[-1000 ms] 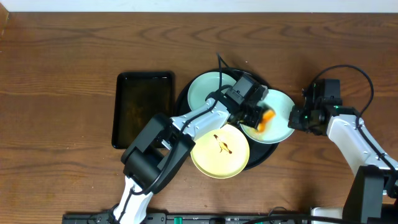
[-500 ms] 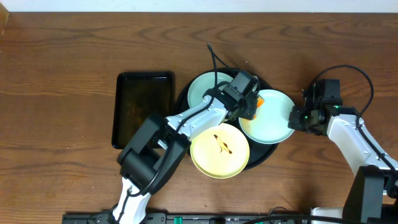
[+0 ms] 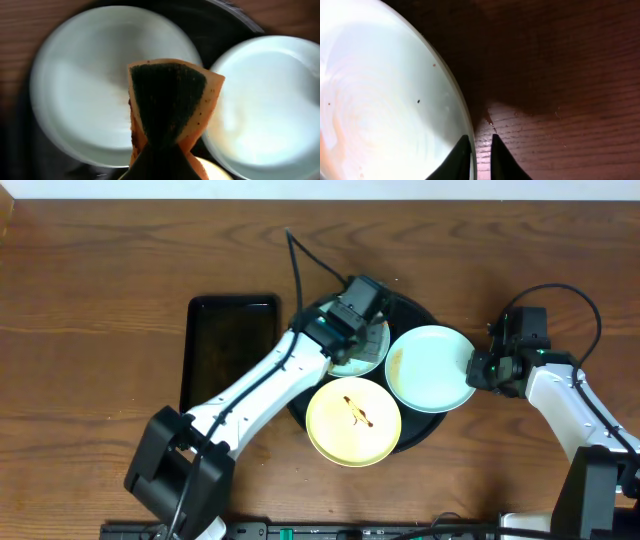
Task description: Clean dirty plates on tray and stack at the side
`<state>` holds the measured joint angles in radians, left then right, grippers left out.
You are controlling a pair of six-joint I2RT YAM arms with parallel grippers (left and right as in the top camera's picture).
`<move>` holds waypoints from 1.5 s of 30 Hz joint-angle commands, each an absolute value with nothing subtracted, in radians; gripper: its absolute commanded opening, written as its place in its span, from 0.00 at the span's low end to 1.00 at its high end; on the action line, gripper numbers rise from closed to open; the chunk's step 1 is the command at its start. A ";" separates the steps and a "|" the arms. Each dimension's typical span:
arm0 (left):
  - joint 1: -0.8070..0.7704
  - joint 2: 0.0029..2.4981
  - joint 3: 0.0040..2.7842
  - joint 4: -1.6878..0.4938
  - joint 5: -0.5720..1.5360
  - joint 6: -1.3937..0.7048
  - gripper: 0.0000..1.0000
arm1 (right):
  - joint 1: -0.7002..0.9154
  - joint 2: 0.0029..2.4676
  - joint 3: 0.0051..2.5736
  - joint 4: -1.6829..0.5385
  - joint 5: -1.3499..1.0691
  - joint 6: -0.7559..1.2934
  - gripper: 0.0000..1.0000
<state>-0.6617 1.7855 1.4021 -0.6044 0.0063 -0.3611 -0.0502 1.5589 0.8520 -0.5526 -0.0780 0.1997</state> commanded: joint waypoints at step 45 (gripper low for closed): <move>-0.146 1.664 1.409 -0.763 -0.099 -0.331 0.07 | 0.540 1.285 0.889 -0.402 1.026 -0.080 0.01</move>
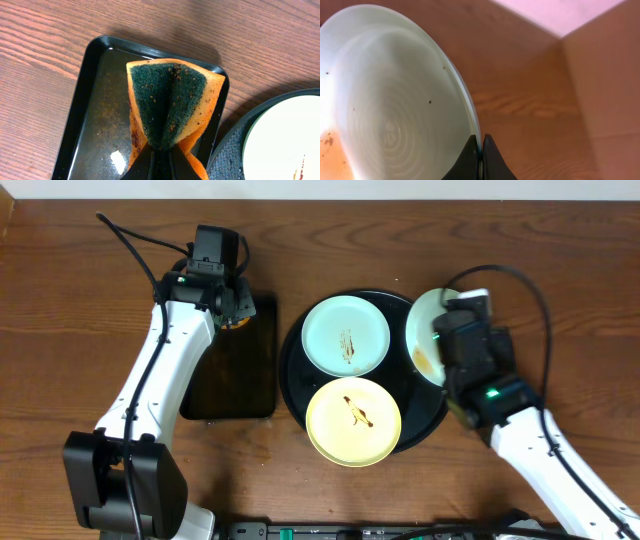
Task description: Clean dirty plates on tray and stack at the side
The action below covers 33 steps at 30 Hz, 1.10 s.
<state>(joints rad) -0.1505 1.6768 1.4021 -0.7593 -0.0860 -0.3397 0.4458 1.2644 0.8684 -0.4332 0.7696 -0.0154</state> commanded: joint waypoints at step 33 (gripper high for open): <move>-0.146 1.664 1.409 -0.770 -0.087 -0.331 0.07 | 0.345 1.361 0.889 -0.347 0.827 0.151 0.01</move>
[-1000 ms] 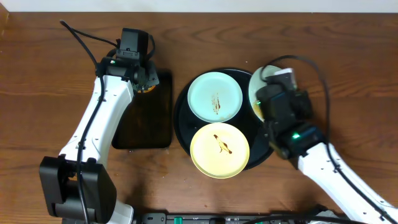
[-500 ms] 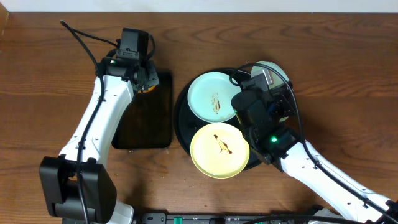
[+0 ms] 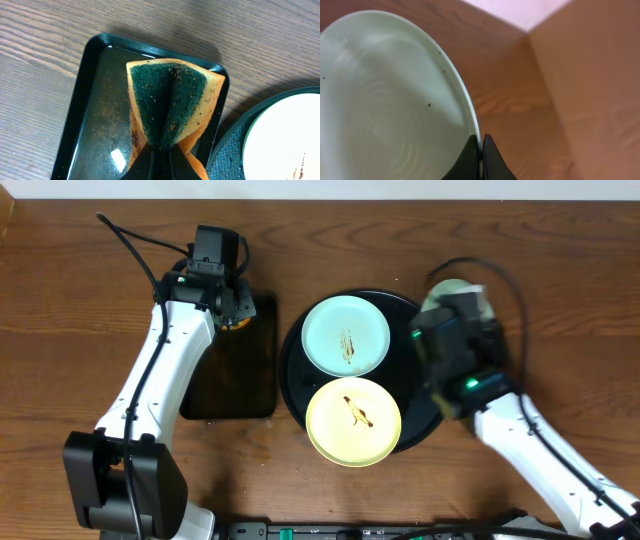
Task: Clean dirty plates on tray and stack at the side
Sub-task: 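Carry the pale green plate right and set it on the table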
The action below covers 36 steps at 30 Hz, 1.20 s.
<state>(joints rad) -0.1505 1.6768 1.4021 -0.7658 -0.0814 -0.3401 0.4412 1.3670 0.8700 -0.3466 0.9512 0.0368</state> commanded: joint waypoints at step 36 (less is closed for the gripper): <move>-0.147 1.664 1.409 -0.776 -0.027 -0.330 0.07 | -0.368 1.457 0.891 -0.265 -0.125 0.213 0.33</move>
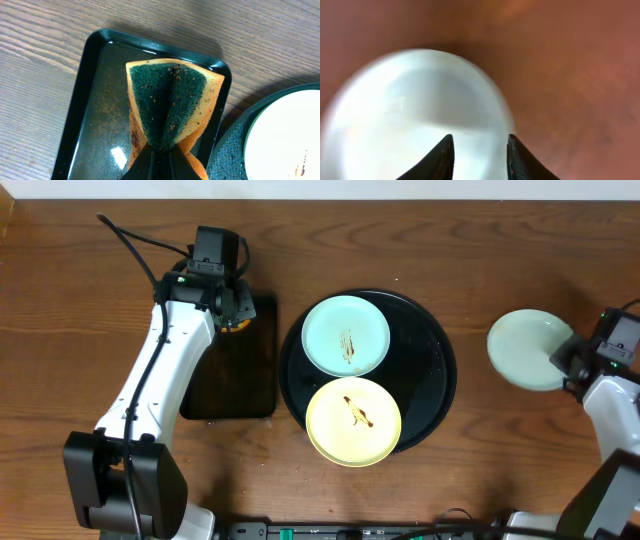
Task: Clean dirty plates on tray and stack at the side
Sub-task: 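Carry the pale green plate right and set it on the table, then move right gripper to the other pale green plate, left sponge toward it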
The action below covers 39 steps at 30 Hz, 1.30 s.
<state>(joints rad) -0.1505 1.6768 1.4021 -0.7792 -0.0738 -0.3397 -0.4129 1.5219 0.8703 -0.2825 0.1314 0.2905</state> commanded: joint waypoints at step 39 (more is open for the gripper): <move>-0.526 1.879 1.403 -0.597 0.157 -0.233 0.08 | 0.334 1.833 0.890 -0.054 -0.223 0.513 0.27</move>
<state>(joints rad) -0.4999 1.8454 1.4021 -0.6117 0.1333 -0.2352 0.3138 1.8111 0.8818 -0.0586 -0.2264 0.4831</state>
